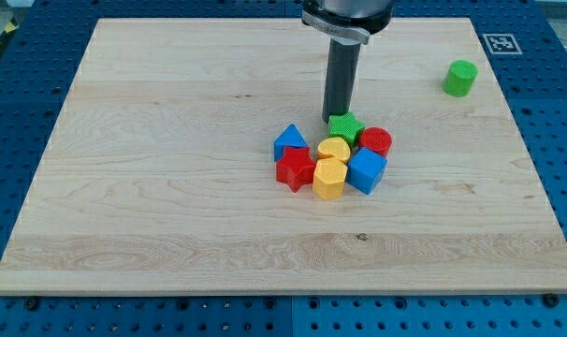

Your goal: Move the green circle towards the top center

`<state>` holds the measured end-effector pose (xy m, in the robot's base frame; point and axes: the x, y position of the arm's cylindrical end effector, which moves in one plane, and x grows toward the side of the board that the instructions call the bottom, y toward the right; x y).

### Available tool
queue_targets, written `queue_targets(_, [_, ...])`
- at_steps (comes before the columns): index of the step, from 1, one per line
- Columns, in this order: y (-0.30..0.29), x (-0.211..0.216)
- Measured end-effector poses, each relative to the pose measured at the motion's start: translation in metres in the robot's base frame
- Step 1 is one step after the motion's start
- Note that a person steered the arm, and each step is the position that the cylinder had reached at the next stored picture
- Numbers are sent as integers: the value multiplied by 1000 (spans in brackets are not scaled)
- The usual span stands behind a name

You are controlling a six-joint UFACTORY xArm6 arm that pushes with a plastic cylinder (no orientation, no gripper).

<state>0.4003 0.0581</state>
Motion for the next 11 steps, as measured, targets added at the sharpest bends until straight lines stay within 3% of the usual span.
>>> queue_targets(1, [-3, -41])
queue_targets(2, [7, -114])
queue_targets(3, [85, -172])
queue_targets(4, [189, -167])
queue_targets(5, [259, -105])
queue_targets(6, [242, -80])
queue_targets(8, [91, -80])
queue_targets(9, [110, -92])
queue_targets(10, [172, -80])
queue_targets(11, [188, -35])
